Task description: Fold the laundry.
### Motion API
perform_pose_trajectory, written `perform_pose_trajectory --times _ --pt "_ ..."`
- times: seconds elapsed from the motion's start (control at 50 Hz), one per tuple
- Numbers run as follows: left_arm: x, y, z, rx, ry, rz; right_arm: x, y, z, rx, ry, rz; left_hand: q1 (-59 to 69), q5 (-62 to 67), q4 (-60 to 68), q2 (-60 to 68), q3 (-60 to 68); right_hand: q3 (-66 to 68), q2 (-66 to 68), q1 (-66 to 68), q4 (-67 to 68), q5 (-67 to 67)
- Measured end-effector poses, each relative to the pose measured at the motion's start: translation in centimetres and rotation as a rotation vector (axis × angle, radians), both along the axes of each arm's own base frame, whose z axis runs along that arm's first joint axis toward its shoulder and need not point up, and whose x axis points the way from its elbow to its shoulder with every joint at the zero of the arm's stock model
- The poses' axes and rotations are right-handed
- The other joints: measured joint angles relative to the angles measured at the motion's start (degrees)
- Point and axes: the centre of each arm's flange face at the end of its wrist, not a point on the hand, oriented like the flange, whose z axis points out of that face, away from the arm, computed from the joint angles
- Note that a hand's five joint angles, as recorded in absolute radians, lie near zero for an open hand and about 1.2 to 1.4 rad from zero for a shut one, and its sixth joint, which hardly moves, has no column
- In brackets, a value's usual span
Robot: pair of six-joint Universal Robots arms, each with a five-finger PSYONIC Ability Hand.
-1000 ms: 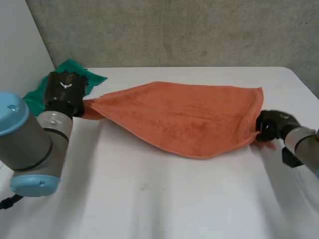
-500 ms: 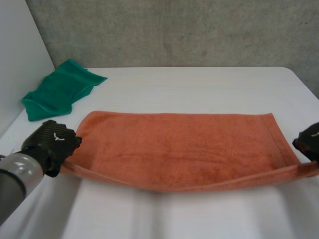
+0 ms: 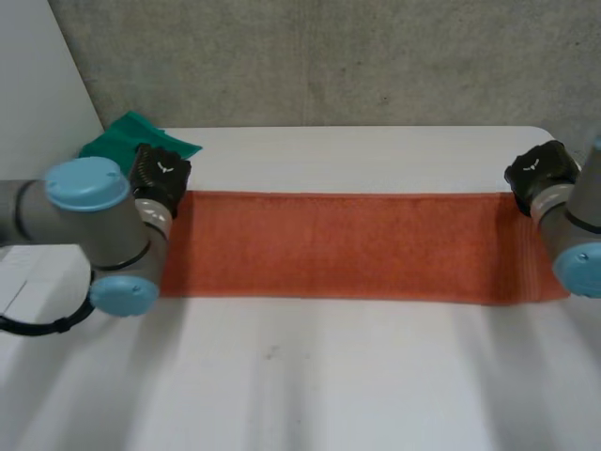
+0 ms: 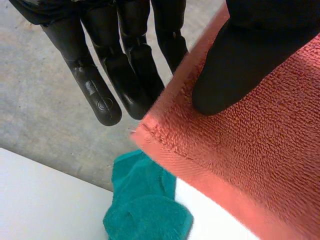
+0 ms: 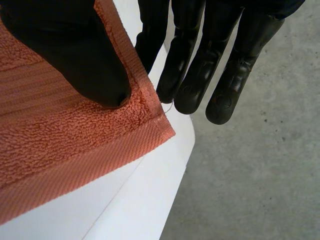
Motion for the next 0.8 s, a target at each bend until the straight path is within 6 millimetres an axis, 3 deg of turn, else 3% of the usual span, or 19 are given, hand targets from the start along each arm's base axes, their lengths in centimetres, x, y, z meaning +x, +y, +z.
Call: perform_pose_trajectory --times 0.04,0.08,0.14,0.16,0.24,0.3,0.4,0.44,0.52,0.62,0.72,0.8 --pt "-0.6 -1.0 -0.6 -0.019 0.001 0.002 0.4 -1.2 -0.7 -0.017 0.004 -0.001 -0.09 0.00 0.00 -0.14 0.00 -4.75 -5.83 -5.65 -4.74 -4.64" --pt "-1.2 -1.5 -1.0 -0.030 0.002 -0.005 0.7 -1.9 -1.1 -0.026 0.005 -0.007 -11.98 -10.03 -11.51 -12.69 -11.27 -18.65 -18.83 -19.37 -18.55 -17.84" --pt "-2.0 -1.9 -1.5 -0.050 0.005 -0.021 0.9 -2.8 -1.6 -0.041 0.005 -0.026 -11.98 -10.03 -11.51 -12.69 -11.27 -40.56 -42.45 -39.08 -40.36 -39.62" --pt "-2.6 -1.9 -1.6 -0.064 0.009 -0.035 0.9 -3.2 -1.6 -0.054 0.000 -0.045 -50.20 -44.69 -47.05 -47.66 -46.80 -51.58 -51.77 -44.71 -51.66 -50.29" --pt "-3.6 -1.5 -1.7 -0.088 0.018 -0.059 0.8 -3.6 -0.9 -0.081 -0.032 -0.077 -54.58 -50.90 -54.18 -53.83 -53.08 -55.35 -54.85 -45.64 -54.73 -53.12" --pt "-4.3 -0.2 -1.0 -0.114 0.031 -0.082 0.5 -2.9 1.5 -0.119 -0.136 -0.099 -54.87 -53.12 -57.28 -57.05 -56.30 -55.36 -54.86 -45.64 -54.74 -53.13" --pt "-3.9 2.2 0.4 -0.113 0.039 -0.095 0.1 0.2 5.4 -0.122 -0.282 -0.049 -54.87 -53.12 -57.28 -57.05 -56.30 -55.36 -54.86 -45.64 -54.74 -53.12" --pt "-3.5 3.3 0.9 -0.101 0.039 -0.097 -0.3 1.7 5.7 -0.081 -0.312 -0.023 -54.87 -53.12 -57.28 -57.05 -56.30 -55.36 -54.86 -45.64 -54.74 -53.12" --pt "-2.6 5.1 1.6 -0.080 0.043 -0.100 -1.3 3.5 5.0 0.010 -0.331 -0.002 -54.87 -53.12 -57.28 -57.05 -56.30 -55.36 -54.86 -45.64 -54.74 -53.12" --pt "-1.0 8.3 1.9 -0.021 0.091 -0.106 -3.8 6.2 1.5 0.208 -0.349 0.004 -54.87 -53.12 -57.28 -57.04 -56.30 -55.17 -54.68 -45.44 -54.58 -53.00" --pt "-0.4 9.6 1.5 0.025 0.150 -0.108 -5.3 6.8 -0.6 0.264 -0.363 0.018 -54.87 -53.12 -57.28 -57.05 -56.30 -52.52 -52.36 -44.73 -53.57 -51.50" --pt "-0.3 9.7 1.3 0.041 0.177 -0.106 -6.0 6.4 -2.1 0.265 -0.361 0.035 -54.87 -53.12 -57.28 -57.05 -56.30 -41.79 -41.80 -34.96 -42.48 -41.90"
